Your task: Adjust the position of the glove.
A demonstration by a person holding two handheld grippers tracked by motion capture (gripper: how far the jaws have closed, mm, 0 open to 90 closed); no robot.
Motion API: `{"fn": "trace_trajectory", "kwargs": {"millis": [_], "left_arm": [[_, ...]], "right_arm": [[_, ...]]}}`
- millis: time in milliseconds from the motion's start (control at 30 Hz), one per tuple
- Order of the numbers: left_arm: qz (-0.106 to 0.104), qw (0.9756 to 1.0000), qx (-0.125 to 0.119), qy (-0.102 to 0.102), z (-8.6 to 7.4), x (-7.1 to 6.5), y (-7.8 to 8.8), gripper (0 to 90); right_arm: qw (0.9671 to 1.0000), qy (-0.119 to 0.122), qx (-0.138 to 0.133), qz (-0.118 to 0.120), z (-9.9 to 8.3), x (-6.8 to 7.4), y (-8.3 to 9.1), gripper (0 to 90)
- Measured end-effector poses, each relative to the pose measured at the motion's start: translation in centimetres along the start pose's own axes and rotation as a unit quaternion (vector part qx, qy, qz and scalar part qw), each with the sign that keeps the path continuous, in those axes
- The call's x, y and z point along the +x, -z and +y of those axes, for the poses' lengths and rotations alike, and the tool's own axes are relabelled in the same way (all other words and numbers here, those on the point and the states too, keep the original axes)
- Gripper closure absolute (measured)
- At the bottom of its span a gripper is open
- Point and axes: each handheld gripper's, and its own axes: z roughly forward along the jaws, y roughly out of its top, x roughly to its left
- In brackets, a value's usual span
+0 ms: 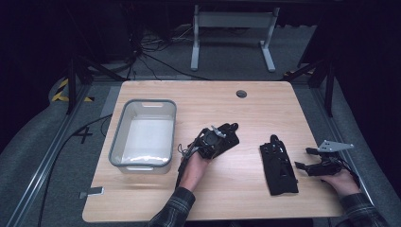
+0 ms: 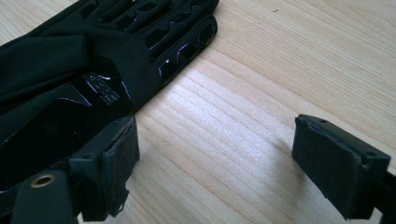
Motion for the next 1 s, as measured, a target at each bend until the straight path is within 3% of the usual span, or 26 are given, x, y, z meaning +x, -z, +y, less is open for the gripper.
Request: {"fn": "trace_trajectory", "kwargs": {"millis": [267,433,500,567,767,1000], "left_arm": [[-0.037,0.9991,0.006,-0.021,0.2,-1.2,-0.8,89.7],[-0.068,0.9969,0.007,-0.040,0.7,-2.8,-1.2,89.7],[-0.071,0.9966,0.006,-0.041,0.8,-3.0,-1.3,89.7],[-0.090,0.9948,0.004,-0.049,1.0,-4.0,-1.6,89.6],[-0.109,0.9922,0.001,-0.061,1.3,-5.0,-1.8,89.4],[-0.101,0.9939,-0.029,-0.033,1.0,-3.9,-0.3,81.0]], "right_arm": [[1.0000,0.001,0.000,0.000,0.0,0.0,0.0,15.2],[1.0000,0.000,0.000,0.000,0.0,0.0,0.0,15.2],[1.0000,0.001,0.000,0.000,0.0,0.0,0.0,15.2],[1.0000,0.001,0.000,0.001,0.0,0.0,0.0,15.3],[1.0000,0.002,0.000,0.001,0.0,0.0,0.0,15.2],[1.0000,0.002,0.000,0.001,0.0,0.0,0.0,15.2]]}}
